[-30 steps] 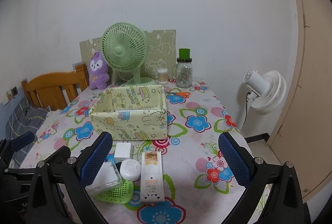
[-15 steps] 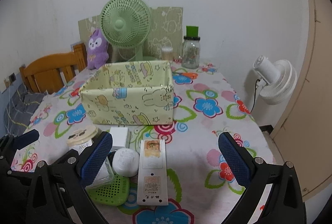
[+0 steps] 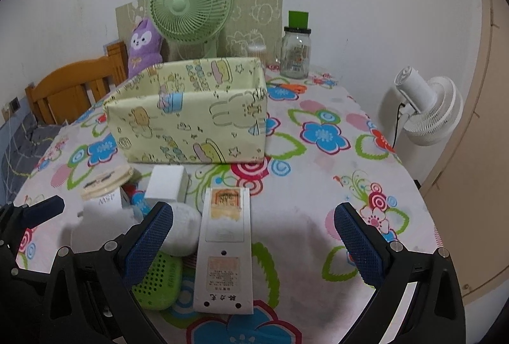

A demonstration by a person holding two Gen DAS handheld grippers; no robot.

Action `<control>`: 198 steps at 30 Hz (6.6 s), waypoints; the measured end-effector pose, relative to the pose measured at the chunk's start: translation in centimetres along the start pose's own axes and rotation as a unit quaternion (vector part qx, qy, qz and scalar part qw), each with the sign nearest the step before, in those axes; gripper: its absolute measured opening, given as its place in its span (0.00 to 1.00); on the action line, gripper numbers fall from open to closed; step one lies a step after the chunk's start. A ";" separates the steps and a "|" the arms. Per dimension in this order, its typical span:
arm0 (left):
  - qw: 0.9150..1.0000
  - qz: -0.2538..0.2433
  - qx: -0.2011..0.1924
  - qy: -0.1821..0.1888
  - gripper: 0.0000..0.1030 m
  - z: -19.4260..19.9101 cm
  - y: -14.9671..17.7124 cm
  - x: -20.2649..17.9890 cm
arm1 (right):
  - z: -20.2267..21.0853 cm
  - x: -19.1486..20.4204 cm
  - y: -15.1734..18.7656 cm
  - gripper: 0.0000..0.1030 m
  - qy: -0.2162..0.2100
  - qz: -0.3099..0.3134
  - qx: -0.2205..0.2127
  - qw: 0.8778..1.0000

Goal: Organize rigid objects
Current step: 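Lower the right gripper onto the white remote and close on it, then lift the white remote with the right gripper toward the fabric box, then lower the remote into the fabric box and open the right gripper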

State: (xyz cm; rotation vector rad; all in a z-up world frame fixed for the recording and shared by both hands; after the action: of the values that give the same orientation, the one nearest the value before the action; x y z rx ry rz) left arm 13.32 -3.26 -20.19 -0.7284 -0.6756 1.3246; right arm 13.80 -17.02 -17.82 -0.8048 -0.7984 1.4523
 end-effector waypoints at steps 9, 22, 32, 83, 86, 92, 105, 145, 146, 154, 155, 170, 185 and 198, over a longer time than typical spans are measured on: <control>1.000 -0.020 0.010 0.009 0.97 -0.6 0.6 -1.5 | -0.9 -0.2 1.0 0.98 -0.003 0.002 0.017 1.000; 0.999 -0.046 0.008 -0.009 0.93 -1.5 1.5 -1.8 | -2.2 0.5 2.7 0.91 -0.014 0.007 0.052 0.999; 0.998 -0.055 -0.005 -0.007 0.93 -1.4 1.7 -1.7 | -3.1 1.0 3.6 0.77 -0.009 0.006 0.073 0.997; 0.998 -0.040 -0.048 -0.006 0.92 2.7 -2.3 -2.4 | 1.4 0.5 -0.6 0.45 -0.023 -0.005 0.028 0.999; 0.997 -0.044 -0.055 -0.008 0.92 3.2 -3.1 -2.5 | 1.9 0.5 -1.3 0.45 -0.025 -0.004 0.022 0.999; 0.997 -0.045 -0.060 -0.007 0.92 3.6 -4.2 -2.5 | 2.4 0.3 -2.6 0.45 -0.024 -0.002 0.016 1.000; 0.996 -0.041 -0.073 -0.022 0.92 4.5 -6.5 -1.6 | 3.0 0.6 -4.9 0.45 -0.034 0.001 0.003 0.999; 0.995 -0.038 -0.078 -0.044 0.92 1.4 -12.1 0.0 | -0.7 1.1 -10.7 0.45 -0.047 0.008 -0.008 0.999; 0.995 -0.038 -0.078 -0.045 0.92 1.2 -12.3 0.1 | -0.9 1.1 -11.0 0.45 -0.048 0.008 -0.008 0.999; 0.995 -0.042 -0.080 -0.050 0.92 0.1 -14.0 0.4 | -2.3 1.2 -12.4 0.45 -0.052 0.007 -0.013 0.999; 0.995 -0.042 -0.079 -0.049 0.92 -0.2 -14.2 0.4 | -2.5 1.2 -12.6 0.45 -0.052 0.006 -0.013 0.999; 0.996 -0.053 -0.067 -0.039 0.92 -4.4 -16.1 0.4 | -6.3 1.6 -13.9 0.46 -0.050 0.004 -0.007 0.999; 0.998 -0.048 -0.043 -0.027 0.92 -8.9 -17.0 0.7 | -10.9 1.3 -14.5 0.46 -0.041 -0.007 0.008 0.999; 0.998 -0.040 -0.022 -0.051 0.92 -12.2 -16.3 1.4 | -14.2 1.8 -13.4 0.46 -0.046 -0.008 0.033 0.998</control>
State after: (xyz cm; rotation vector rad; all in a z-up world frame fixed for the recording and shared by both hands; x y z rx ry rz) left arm 32.91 -4.46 -14.67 -0.6664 -0.8096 1.2833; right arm 32.85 -14.68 -13.83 -0.6848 -0.8197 1.5028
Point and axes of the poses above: each gripper's, at about its wrist camera, not at the fingertips, and z roughly against the way its jaws point, x to its left, y to its underside, the point moved 10 cm from there along -z, roughly the way its jaws point, and after that the axes turned 9 degrees about -x, right-handed, at the moved point
